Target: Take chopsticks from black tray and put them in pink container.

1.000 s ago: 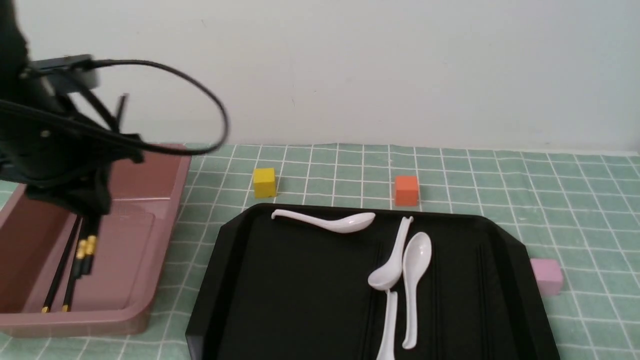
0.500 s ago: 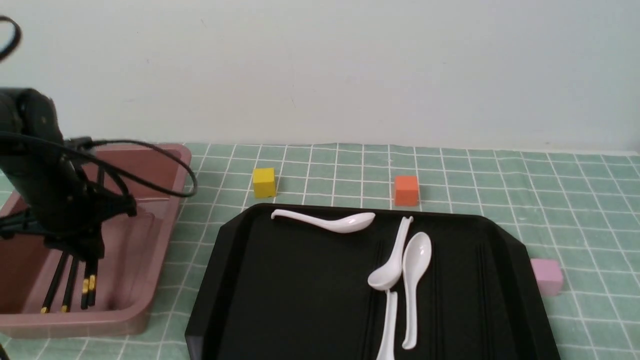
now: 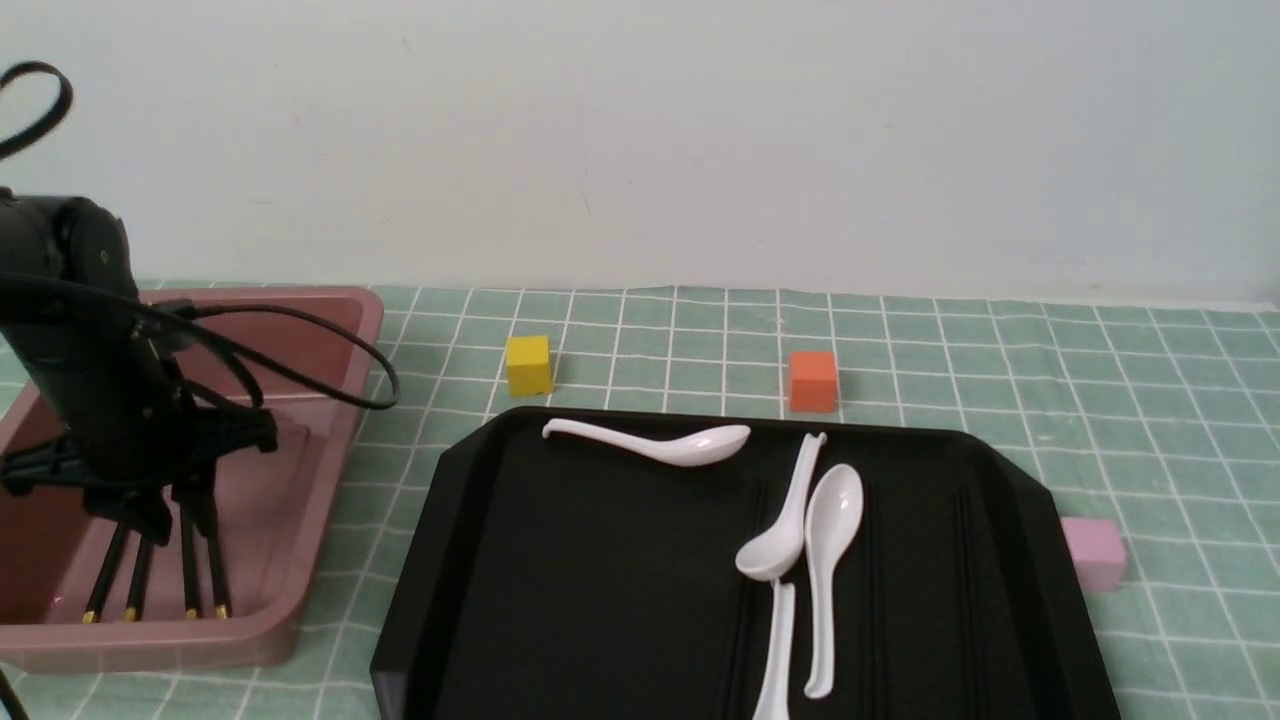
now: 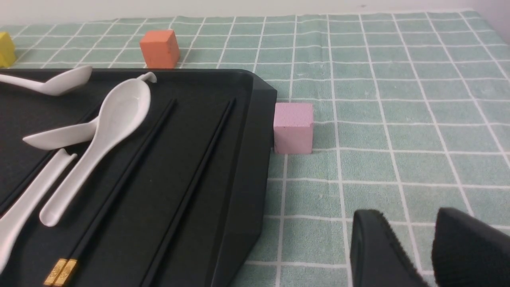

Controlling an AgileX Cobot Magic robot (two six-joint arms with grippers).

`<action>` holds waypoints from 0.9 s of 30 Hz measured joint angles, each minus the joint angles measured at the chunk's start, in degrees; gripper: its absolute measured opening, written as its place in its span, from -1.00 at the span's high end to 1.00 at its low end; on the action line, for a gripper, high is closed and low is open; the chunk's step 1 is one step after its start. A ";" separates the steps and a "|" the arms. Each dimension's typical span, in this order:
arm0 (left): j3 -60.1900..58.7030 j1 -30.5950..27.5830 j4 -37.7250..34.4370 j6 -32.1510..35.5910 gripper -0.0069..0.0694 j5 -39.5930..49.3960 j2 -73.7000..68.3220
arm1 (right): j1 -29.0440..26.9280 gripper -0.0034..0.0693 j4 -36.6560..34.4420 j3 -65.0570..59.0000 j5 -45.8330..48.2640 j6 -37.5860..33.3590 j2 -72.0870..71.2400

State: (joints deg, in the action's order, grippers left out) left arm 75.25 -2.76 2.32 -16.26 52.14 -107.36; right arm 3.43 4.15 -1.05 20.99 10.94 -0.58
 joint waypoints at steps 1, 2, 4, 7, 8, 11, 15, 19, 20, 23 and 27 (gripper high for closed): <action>0.00 0.00 0.00 0.00 0.22 0.77 0.77 | 0.00 0.25 0.00 0.00 0.00 0.00 0.00; 0.00 0.00 0.00 0.00 0.27 2.03 2.86 | 0.00 0.25 0.00 0.00 0.00 0.00 0.00; 0.00 0.05 -0.05 0.00 0.34 3.44 6.22 | 0.00 0.25 0.00 0.00 0.00 0.00 0.00; 0.00 0.05 -0.98 0.05 0.54 5.86 12.75 | 0.00 0.25 0.00 0.00 0.00 0.00 0.00; -0.06 0.05 -1.66 0.25 0.62 6.60 15.44 | 0.00 0.25 0.00 0.00 0.00 0.00 0.00; -1.13 0.05 -3.93 1.16 0.83 8.01 23.09 | 0.00 0.25 0.00 0.00 0.00 0.00 0.00; -6.17 0.05 -10.18 5.27 0.85 9.74 36.07 | 0.00 0.25 0.00 0.00 0.00 0.00 0.00; -15.25 0.05 -16.34 10.01 0.85 9.47 49.18 | 0.00 0.25 0.00 0.00 0.00 0.00 0.00; -17.45 0.05 -17.46 11.43 0.85 9.07 53.16 | 0.00 0.25 0.00 0.00 0.00 0.00 0.00; -26.49 0.05 -21.61 14.82 0.85 5.58 65.79 | 0.00 0.25 0.00 0.00 0.00 0.00 0.00; -36.13 0.05 -25.84 16.26 0.85 0.06 82.00 | 0.00 0.25 0.00 0.00 0.00 0.00 0.00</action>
State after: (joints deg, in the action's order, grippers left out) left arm 39.13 -2.71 -23.52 0.00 52.20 -25.37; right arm 3.43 4.15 -1.05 20.99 10.94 -0.58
